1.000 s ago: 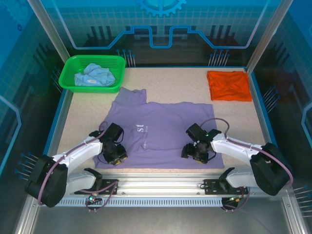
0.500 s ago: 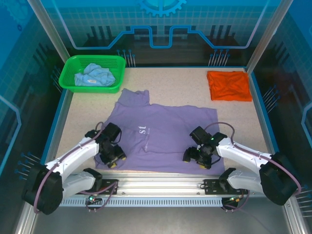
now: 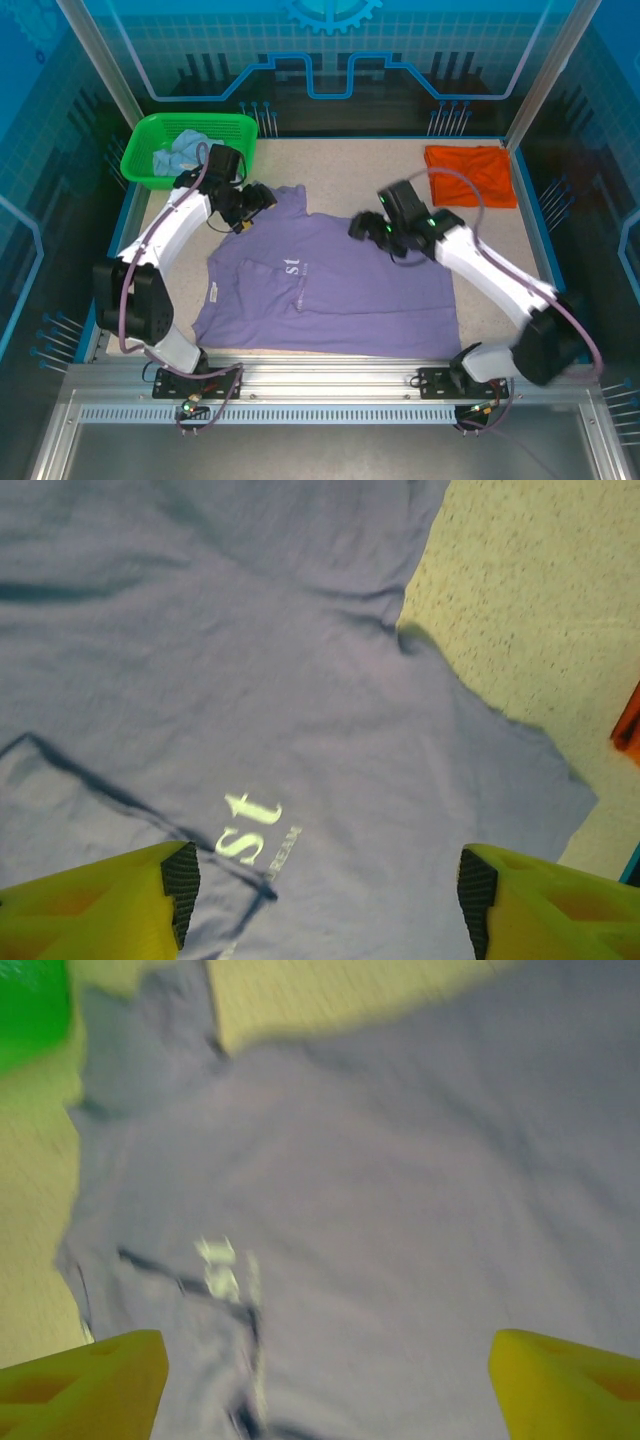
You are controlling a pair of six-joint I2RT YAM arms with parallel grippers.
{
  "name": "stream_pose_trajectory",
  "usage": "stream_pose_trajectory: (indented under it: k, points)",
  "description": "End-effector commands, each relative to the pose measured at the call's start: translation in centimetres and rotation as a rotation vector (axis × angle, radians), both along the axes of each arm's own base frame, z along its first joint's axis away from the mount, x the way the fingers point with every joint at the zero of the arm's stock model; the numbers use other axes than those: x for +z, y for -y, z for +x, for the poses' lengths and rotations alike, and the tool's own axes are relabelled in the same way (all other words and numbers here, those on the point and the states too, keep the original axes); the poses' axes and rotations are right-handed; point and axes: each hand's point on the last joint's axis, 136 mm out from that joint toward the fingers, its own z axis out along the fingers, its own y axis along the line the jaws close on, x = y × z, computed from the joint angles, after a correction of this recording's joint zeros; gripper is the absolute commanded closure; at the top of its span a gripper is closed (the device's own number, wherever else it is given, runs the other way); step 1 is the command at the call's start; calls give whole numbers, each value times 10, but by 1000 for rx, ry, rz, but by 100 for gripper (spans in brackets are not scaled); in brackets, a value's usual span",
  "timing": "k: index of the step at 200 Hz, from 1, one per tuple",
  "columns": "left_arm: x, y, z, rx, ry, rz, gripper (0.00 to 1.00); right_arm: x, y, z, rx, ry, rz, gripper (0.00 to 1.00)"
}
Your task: Fold and stack the t-shirts
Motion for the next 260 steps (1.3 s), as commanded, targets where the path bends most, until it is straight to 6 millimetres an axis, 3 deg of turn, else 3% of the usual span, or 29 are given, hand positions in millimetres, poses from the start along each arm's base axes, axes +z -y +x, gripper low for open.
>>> stream_pose_trajectory:
  k: [1,29,46,63,87,110,142,176,204,260]
  points:
    - [15,8,5,-19,42,-52,26,8,-34,84,81,89,-57,23]
    - [1,-5,-5,2,33,16,18,-17,-77,165,164,81,-124,33]
    - [-2,-19,-5,37,38,74,17,-43,-89,209,147,101,-118,34]
    - [-3,-30,-9,113,15,108,16,-69,-100,238,147,90,-15,42]
    - [-4,-33,-28,156,11,124,14,-97,-116,260,174,110,81,45]
    - [-21,-41,-55,169,-70,168,13,-120,-116,264,170,106,69,46]
    - [-39,-44,-77,141,-124,190,13,-142,-130,250,220,75,50,47]
    - [-41,-43,-77,104,-135,201,13,-150,-154,231,262,55,27,47]
    - [-35,-45,-77,102,-112,213,12,-166,-158,221,246,14,11,47]
    - [-39,-46,-86,112,-122,205,12,-173,-166,226,246,26,46,57]
